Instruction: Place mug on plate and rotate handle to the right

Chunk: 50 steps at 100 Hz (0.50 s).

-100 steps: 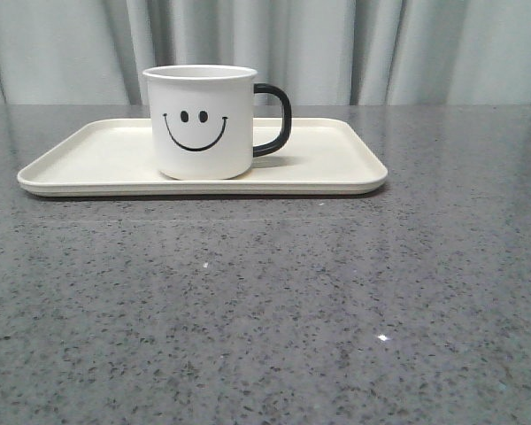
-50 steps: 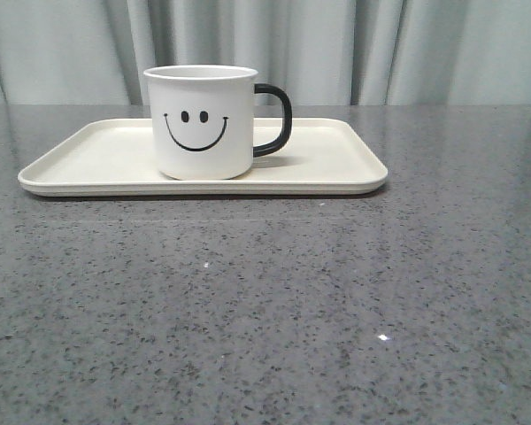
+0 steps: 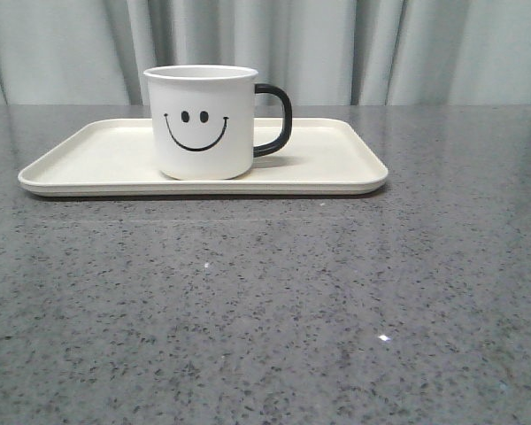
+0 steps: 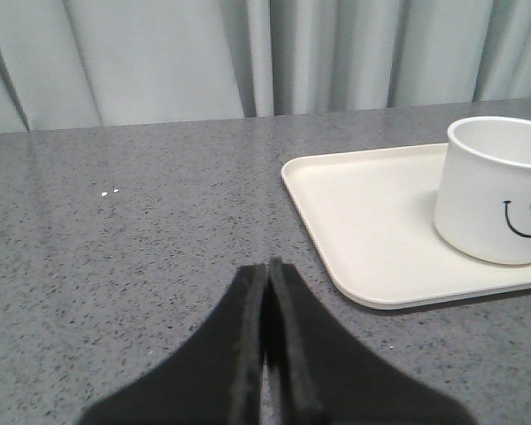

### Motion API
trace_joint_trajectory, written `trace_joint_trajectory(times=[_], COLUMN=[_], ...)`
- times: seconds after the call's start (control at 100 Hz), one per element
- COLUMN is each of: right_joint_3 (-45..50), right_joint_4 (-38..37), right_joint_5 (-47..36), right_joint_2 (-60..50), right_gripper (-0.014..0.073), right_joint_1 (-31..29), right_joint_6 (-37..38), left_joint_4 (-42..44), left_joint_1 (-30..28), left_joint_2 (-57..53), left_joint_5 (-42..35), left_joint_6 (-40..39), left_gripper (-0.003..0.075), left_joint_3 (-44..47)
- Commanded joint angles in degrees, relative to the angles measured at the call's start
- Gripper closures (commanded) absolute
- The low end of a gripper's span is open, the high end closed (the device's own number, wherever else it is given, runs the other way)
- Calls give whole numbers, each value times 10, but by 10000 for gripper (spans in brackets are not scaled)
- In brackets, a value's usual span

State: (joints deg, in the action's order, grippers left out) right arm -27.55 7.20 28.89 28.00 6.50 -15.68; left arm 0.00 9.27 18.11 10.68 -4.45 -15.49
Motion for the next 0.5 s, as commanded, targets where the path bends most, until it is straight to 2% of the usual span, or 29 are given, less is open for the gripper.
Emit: trace_joint_trajectory(times=[0.0, 0.17, 0.49], right_joint_3=[-15, -15, -15], right_joint_4=[2, 2, 2], right_joint_5=[-46, -46, -46], right_joint_2=[1, 1, 1], right_gripper=[659, 659, 659], right_joint_1=[-5, -5, -5], right_joint_6=[1, 1, 1], left_joint_4=[-7, -9, -9], left_joint_1=[-21, -53, -61], left_joint_2=[-23, -84, -180], left_joint_5=[-63, -63, -63], left_joint_6=[2, 2, 2], left_gripper=[740, 740, 740], left_joint_3=[15, 70, 135])
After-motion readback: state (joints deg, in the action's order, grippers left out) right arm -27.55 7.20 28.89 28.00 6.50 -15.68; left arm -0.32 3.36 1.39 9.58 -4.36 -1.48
